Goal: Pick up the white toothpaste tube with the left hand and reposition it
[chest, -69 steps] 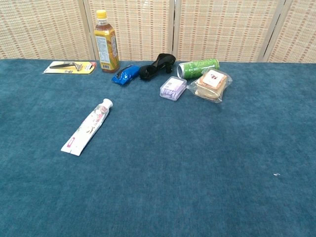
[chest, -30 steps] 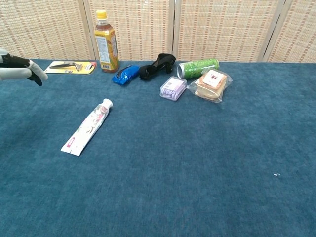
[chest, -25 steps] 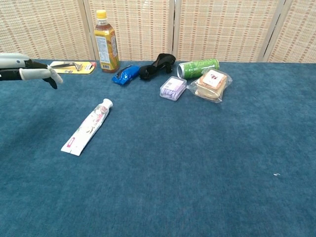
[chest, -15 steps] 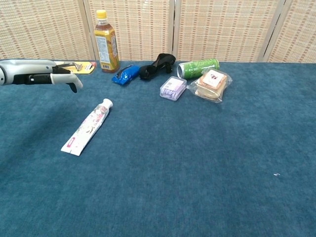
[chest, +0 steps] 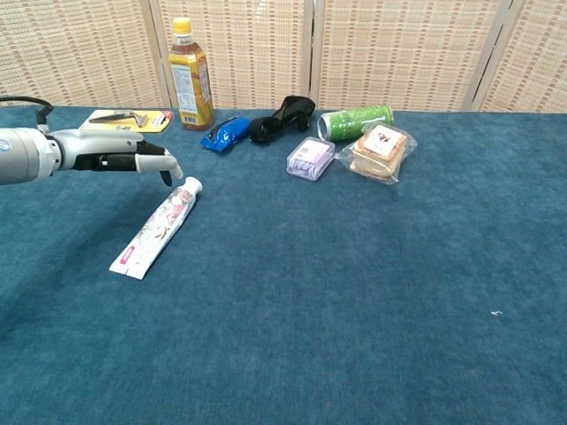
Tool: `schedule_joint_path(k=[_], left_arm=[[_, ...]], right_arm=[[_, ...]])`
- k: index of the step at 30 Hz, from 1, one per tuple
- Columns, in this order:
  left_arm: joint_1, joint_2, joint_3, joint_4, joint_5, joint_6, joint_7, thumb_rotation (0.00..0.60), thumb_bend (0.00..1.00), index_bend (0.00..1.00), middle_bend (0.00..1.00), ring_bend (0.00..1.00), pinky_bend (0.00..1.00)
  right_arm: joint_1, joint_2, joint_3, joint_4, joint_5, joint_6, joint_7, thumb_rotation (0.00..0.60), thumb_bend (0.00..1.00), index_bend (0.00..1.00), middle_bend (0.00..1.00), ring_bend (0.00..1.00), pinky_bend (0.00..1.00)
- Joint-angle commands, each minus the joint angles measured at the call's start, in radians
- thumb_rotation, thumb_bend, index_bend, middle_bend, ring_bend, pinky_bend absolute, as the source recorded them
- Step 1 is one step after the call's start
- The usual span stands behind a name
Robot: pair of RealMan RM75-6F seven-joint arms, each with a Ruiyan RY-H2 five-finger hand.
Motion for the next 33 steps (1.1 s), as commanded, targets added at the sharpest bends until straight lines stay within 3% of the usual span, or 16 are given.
schedule_joint_path(k=[1, 12, 21, 23, 25, 26, 33], left_arm=[[-0.011, -0.009, 0.005, 0.003, 0.006, -0.006, -0.007, 0.029, 0.11, 0.21, 0.24, 0.11, 0.04], [-0.029, 0.033, 0.035, -0.108, 0.064, 0.014, -0.065, 0.026, 0.11, 0.21, 0.24, 0.11, 0.04], [-0.005, 0.122, 0.072, -0.258, 0.159, 0.139, -0.094, 0.039, 0.11, 0.22, 0.24, 0.11, 0.04], [0.004, 0.13, 0.08, -0.266, 0.175, 0.17, -0.091, 0.241, 0.11, 0.21, 0.24, 0.11, 0.04], [0.016, 0.128, 0.087, -0.257, 0.191, 0.21, -0.07, 0.536, 0.11, 0.18, 0.24, 0.11, 0.04], [0.021, 0.124, 0.09, -0.247, 0.191, 0.221, -0.049, 0.595, 0.11, 0.16, 0.23, 0.11, 0.04], [0.034, 0.086, 0.083, -0.223, 0.123, 0.214, 0.008, 0.6, 0.11, 0.11, 0.22, 0.1, 0.04]], right_arm=[[-0.001, 0.001, -0.001, 0.001, 0.002, 0.0, 0.003, 0.6, 0.23, 0.34, 0.35, 0.22, 0.06], [-0.01, -0.003, -0.004, 0.012, 0.002, 0.01, 0.016, 0.6, 0.23, 0.34, 0.35, 0.22, 0.06], [-0.009, -0.007, -0.004, 0.013, 0.003, 0.009, 0.015, 0.6, 0.23, 0.34, 0.34, 0.22, 0.06], [-0.008, -0.009, -0.005, 0.012, 0.0, 0.008, 0.014, 0.6, 0.23, 0.34, 0.34, 0.22, 0.06], [-0.007, -0.011, -0.006, 0.012, -0.003, 0.007, 0.012, 0.6, 0.23, 0.34, 0.34, 0.22, 0.06], [-0.006, -0.013, -0.007, 0.011, -0.004, 0.006, 0.012, 0.6, 0.23, 0.34, 0.34, 0.22, 0.06], [-0.01, -0.015, -0.01, 0.008, -0.007, 0.012, 0.008, 0.6, 0.23, 0.34, 0.34, 0.22, 0.06]])
